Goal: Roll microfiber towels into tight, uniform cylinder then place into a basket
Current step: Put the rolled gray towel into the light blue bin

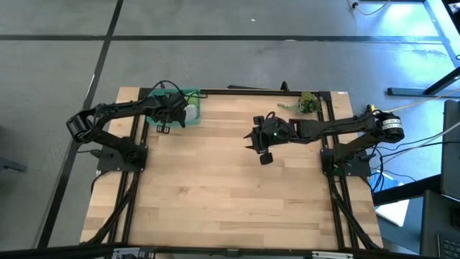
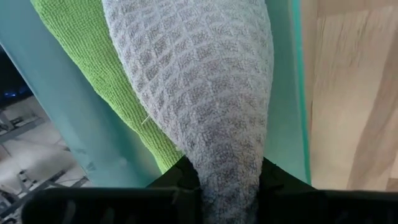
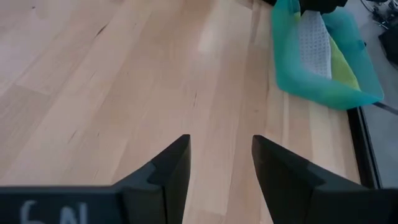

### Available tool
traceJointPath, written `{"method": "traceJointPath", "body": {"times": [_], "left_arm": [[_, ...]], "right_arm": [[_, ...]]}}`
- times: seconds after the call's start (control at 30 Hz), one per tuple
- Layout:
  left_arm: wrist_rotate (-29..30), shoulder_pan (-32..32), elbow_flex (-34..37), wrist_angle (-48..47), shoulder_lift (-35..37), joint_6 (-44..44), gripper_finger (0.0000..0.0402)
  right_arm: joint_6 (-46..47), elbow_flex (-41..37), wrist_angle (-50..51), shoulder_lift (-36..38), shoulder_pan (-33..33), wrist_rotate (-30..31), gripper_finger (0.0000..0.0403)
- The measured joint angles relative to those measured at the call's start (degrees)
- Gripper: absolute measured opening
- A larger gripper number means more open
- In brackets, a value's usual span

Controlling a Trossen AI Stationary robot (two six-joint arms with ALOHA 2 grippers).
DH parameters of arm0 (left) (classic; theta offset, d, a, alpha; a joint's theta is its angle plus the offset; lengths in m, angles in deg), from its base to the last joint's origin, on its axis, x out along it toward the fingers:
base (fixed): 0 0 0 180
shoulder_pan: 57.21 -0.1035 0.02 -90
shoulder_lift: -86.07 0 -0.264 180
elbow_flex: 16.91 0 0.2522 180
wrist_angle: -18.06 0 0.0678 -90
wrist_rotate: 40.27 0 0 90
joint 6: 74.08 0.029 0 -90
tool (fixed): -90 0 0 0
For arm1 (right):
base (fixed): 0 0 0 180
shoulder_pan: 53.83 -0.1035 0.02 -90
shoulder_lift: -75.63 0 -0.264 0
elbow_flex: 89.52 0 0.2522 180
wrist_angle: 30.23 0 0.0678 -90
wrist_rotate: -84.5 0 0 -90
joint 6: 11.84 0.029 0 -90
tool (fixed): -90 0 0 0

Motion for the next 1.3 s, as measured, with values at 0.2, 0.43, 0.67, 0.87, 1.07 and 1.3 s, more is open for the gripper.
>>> {"method": "traceJointPath", "body": {"times": [0.2,0.43,0.67,0.87,1.07,1.3], "left_arm": [[-0.1,0.0,0.0,0.0,0.0,0.0,0.0061],[-0.1,0.0,0.0,0.0,0.0,0.0,0.0064],[-2.3,0.0,0.0,0.0,0.0,-1.9,0.0065],[-2.9,0.0,0.0,-0.5,0.0,-3.1,0.0066],[-2.9,0.0,-0.1,-0.8,0.0,-3.1,0.0066],[-3.6,-0.7,-0.1,-0.9,0.0,-3.0,0.0066]], "right_arm": [[0.0,0.0,0.0,0.0,0.0,0.0,0.0172],[0.0,0.0,0.0,0.0,0.0,0.0,0.0172],[0.0,0.0,0.0,0.0,0.0,0.0,0.0172],[0.0,0.0,0.1,0.0,0.0,0.0,0.0172],[0.0,0.0,0.1,0.0,0.0,0.0,0.0172],[0.0,0.0,0.1,0.0,0.0,0.0,0.0172]]}}
